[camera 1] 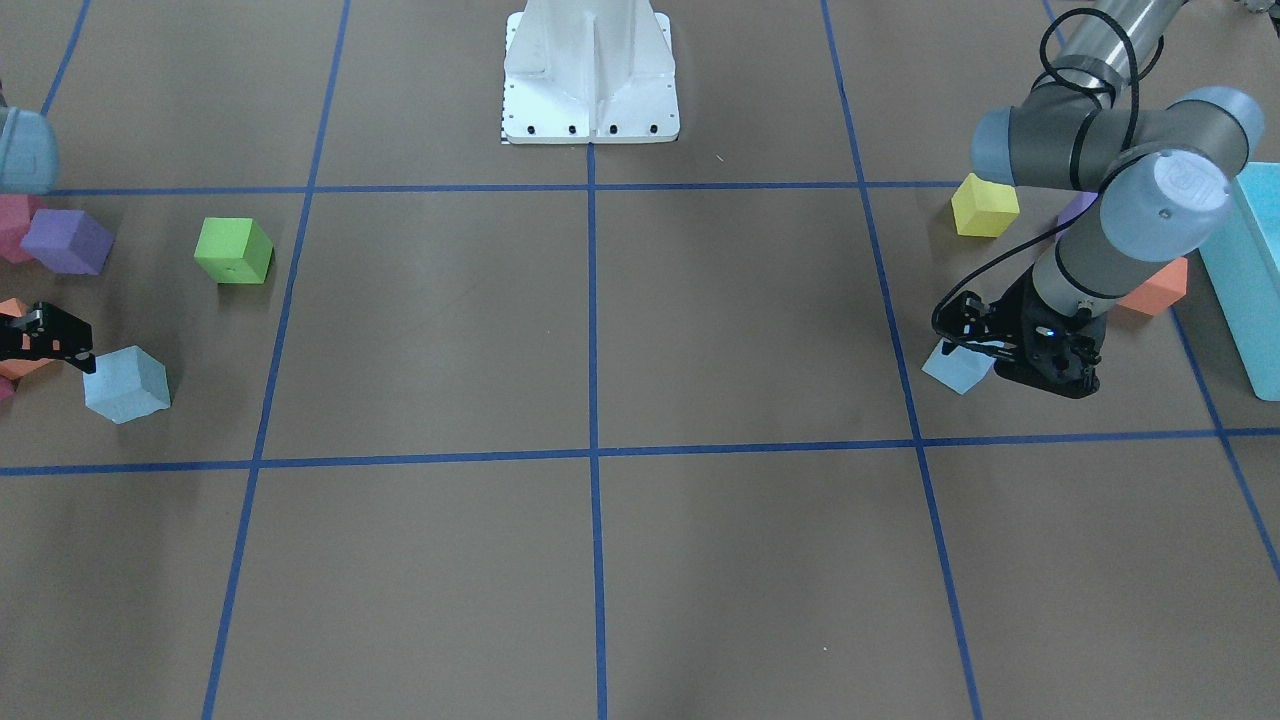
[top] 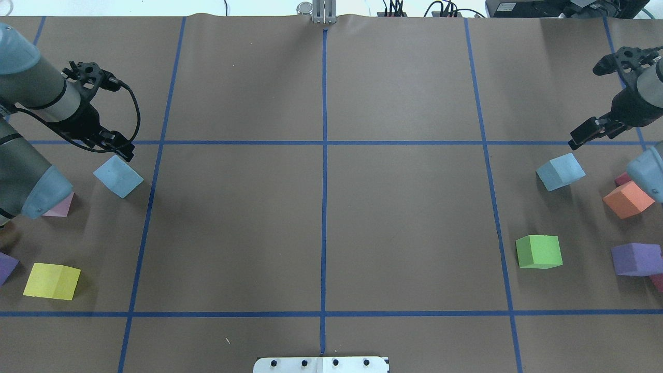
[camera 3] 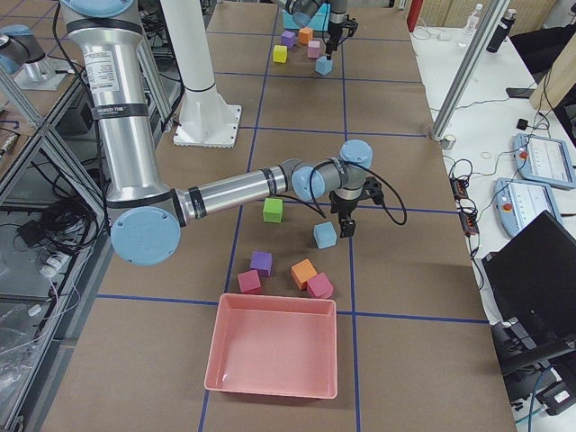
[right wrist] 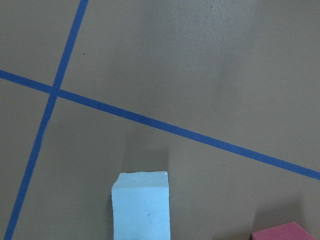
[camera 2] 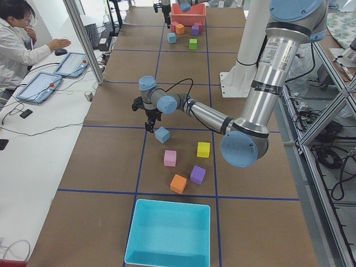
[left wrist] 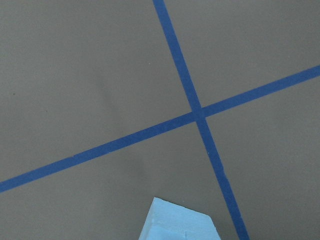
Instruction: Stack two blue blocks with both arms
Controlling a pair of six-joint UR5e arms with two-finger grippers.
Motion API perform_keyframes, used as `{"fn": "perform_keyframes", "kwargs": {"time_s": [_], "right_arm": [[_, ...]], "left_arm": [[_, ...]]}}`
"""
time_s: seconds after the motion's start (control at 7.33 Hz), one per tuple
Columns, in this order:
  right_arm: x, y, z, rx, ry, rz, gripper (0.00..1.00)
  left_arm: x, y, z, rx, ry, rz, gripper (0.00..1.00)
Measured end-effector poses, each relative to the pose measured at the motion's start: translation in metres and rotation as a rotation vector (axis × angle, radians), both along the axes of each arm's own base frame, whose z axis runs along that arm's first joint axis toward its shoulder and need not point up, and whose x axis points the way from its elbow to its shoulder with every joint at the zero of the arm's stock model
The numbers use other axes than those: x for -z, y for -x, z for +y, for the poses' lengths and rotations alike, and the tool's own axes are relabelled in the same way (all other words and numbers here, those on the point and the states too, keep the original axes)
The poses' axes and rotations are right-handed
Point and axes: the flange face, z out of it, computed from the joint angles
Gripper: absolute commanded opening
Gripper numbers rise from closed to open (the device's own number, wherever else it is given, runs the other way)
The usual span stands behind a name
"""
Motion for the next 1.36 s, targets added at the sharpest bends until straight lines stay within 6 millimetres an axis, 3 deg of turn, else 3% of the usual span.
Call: {"fn": "perform_keyframes", "kwargs": {"time_s": [0.95,1.36], "right_arm": [[-0.020,0.042,0.017,0.030,0.003,0.016,1.00],[-0.044,0.055,0.024,0.031,-0.015,0.021,1.00]], "left_arm": [[-0.011,-0.004,-0.001,-0.033,-0.014,-0.015,0.97],[-0.009,-0.005,-0.001,-0.034,-0.012,-0.009,0.97]]}}
